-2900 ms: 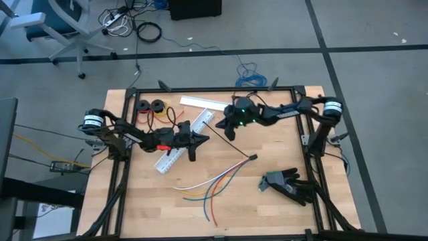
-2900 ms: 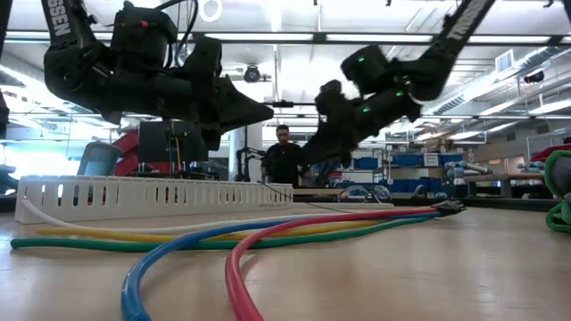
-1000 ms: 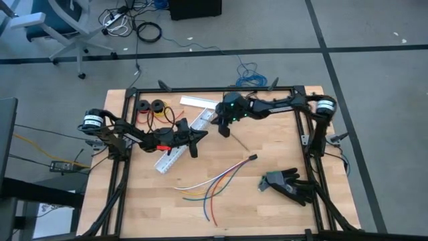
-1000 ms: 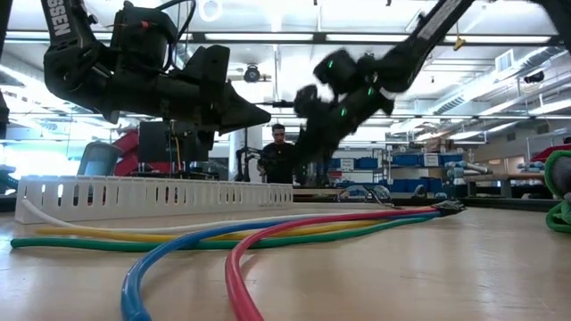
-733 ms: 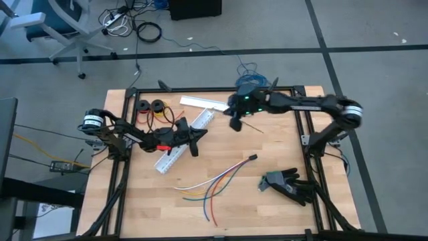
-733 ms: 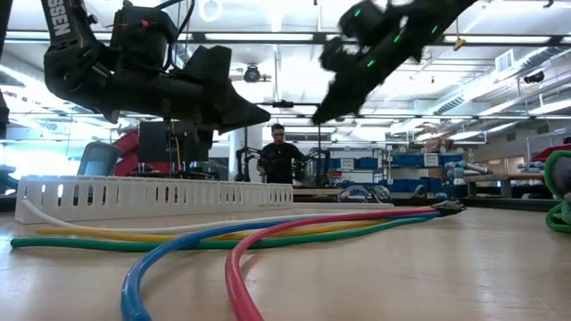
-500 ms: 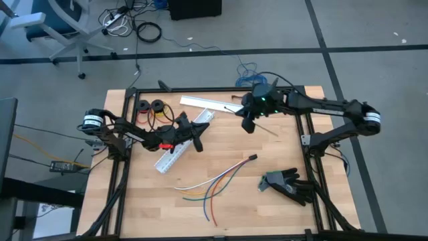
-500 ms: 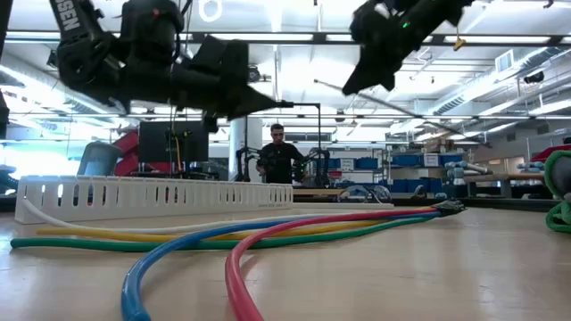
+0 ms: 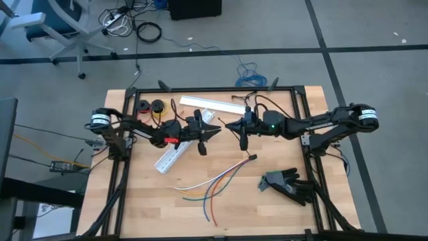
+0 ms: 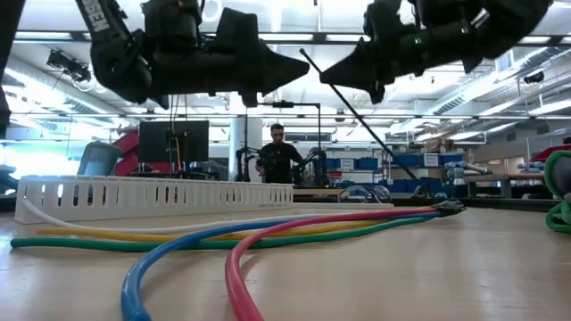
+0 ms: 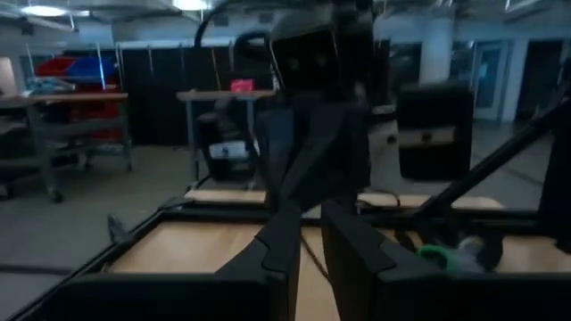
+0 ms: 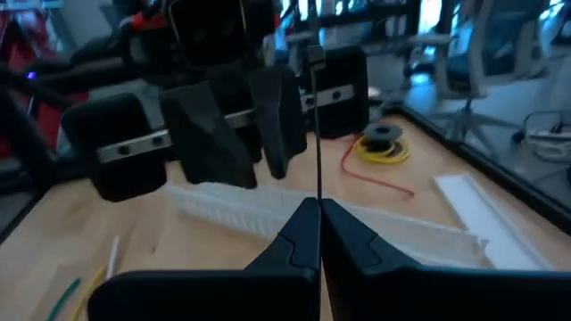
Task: Ziptie cables
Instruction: Wrap the black zip tie on the cables
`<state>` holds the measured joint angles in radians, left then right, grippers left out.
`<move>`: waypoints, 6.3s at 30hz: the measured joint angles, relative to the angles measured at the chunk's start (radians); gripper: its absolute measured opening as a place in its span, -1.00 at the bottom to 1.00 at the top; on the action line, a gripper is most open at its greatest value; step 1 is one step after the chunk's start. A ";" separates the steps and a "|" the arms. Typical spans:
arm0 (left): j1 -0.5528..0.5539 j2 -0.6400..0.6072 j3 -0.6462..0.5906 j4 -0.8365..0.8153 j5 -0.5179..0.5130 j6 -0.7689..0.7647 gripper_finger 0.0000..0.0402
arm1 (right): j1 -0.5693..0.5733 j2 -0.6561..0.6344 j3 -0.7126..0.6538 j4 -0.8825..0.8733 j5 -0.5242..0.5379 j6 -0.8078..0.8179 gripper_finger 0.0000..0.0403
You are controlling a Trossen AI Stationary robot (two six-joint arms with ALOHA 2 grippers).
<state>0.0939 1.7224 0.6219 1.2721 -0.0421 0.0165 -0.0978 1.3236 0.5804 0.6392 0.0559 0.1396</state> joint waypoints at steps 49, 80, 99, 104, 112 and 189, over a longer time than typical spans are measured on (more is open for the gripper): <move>0.086 0.159 0.080 0.278 0.081 -0.264 -0.79 | 0.017 0.083 -0.046 0.216 0.031 0.018 -1.00; 0.268 0.158 0.079 -0.066 0.338 -0.550 -1.00 | 0.013 0.082 -0.046 -0.079 0.118 -0.234 -0.36; 0.332 0.158 0.081 -0.126 0.421 -0.572 -1.00 | 0.159 0.201 0.020 -0.245 0.251 -0.741 -0.46; 0.332 0.158 0.080 -0.141 0.422 -0.595 -1.00 | 0.234 0.387 0.153 -0.304 0.505 -0.799 -0.46; 0.332 0.158 0.080 -0.143 0.482 -0.621 -1.00 | 0.335 0.472 0.217 -0.360 0.604 -0.877 -0.46; 0.148 0.158 0.008 -0.068 0.121 0.721 -1.00 | -0.077 0.301 0.096 -0.061 -0.306 0.331 -1.00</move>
<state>0.2417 1.8805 0.6296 1.2040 0.0786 0.7371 -0.1744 1.6241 0.6765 0.5781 -0.2496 0.4709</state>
